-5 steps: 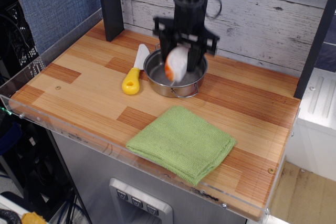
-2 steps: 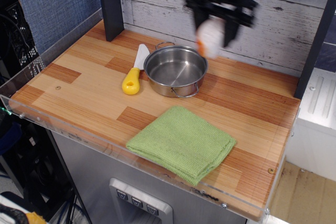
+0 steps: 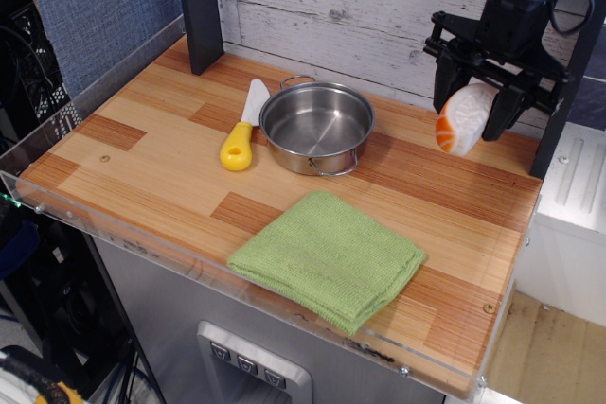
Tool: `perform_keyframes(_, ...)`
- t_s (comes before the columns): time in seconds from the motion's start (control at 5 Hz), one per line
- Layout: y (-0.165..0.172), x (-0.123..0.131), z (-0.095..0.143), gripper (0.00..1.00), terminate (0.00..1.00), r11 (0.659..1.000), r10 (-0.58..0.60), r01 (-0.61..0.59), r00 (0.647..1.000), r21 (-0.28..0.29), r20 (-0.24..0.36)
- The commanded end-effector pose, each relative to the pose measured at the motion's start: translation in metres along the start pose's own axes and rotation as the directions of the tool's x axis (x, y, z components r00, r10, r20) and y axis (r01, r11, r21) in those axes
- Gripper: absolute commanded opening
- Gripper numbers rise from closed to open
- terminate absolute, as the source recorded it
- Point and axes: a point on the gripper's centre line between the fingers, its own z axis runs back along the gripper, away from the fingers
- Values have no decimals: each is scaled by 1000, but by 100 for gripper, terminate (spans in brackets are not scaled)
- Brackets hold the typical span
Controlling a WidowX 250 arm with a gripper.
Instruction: Move sushi to just above green towel
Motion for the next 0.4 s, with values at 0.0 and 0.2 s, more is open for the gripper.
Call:
perform_keyframes(0.0, 14, -27, -1, 0, 0, 995, 81, -82, 997, 48, 20)
perform_keyframes(0.2, 29, -36, -48, 0, 0, 994, 105, -106, 990, 0, -90)
